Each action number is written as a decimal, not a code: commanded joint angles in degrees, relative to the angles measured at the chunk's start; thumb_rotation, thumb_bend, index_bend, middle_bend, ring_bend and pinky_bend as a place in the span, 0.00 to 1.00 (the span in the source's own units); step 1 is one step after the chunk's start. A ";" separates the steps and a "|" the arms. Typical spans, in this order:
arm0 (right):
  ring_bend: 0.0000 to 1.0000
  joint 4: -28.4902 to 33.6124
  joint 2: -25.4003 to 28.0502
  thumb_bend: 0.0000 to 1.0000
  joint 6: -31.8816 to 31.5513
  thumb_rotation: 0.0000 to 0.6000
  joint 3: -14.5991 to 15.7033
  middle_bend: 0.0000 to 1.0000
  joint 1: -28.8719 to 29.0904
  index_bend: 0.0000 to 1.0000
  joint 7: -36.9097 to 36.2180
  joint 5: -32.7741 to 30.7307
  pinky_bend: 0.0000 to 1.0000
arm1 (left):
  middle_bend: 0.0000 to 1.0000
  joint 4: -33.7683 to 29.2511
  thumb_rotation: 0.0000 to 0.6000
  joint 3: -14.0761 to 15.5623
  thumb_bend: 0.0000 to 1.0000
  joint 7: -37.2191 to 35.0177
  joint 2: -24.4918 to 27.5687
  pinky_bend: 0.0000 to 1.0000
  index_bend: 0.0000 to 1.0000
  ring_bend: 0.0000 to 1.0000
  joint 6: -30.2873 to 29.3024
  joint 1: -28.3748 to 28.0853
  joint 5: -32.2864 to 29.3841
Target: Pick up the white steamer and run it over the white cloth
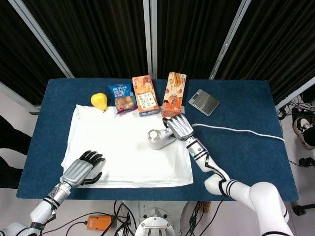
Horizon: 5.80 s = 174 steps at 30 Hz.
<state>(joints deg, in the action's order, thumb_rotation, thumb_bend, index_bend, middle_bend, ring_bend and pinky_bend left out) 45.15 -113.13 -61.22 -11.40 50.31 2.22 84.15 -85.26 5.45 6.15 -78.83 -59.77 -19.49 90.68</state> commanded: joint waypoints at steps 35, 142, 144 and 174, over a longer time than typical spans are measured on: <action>0.86 -9.33 -4.37 0.82 -10.47 1.00 3.33 0.88 -0.67 1.00 -16.01 7.32 1.00 | 0.10 0.24 0.00 1.42 0.32 1.61 -0.96 0.00 0.14 0.00 -0.70 -0.61 -1.35; 0.86 -14.00 8.61 0.82 -26.77 1.00 11.07 0.88 -15.83 1.00 -24.32 9.74 1.00 | 0.10 -3.27 0.00 -0.42 0.31 3.81 1.18 0.00 0.14 0.00 -4.46 -1.51 -2.78; 0.86 -15.01 8.90 0.82 -26.30 1.00 10.99 0.88 -17.31 1.00 -25.40 8.88 1.00 | 0.10 -3.49 0.00 -0.82 0.31 3.67 1.58 0.00 0.14 0.00 -5.12 -1.27 -3.15; 0.07 -13.90 12.92 0.12 -10.37 1.00 7.19 0.21 -21.99 0.01 -26.28 1.28 0.21 | 0.10 -7.27 0.00 -4.47 0.31 3.83 7.27 0.00 0.14 0.00 -12.63 3.79 -9.34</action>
<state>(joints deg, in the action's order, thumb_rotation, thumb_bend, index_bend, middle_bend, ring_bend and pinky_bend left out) 26.31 -103.54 -72.53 -3.33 28.84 -26.35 86.53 -92.49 1.05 10.07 -71.67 -72.30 -15.81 81.45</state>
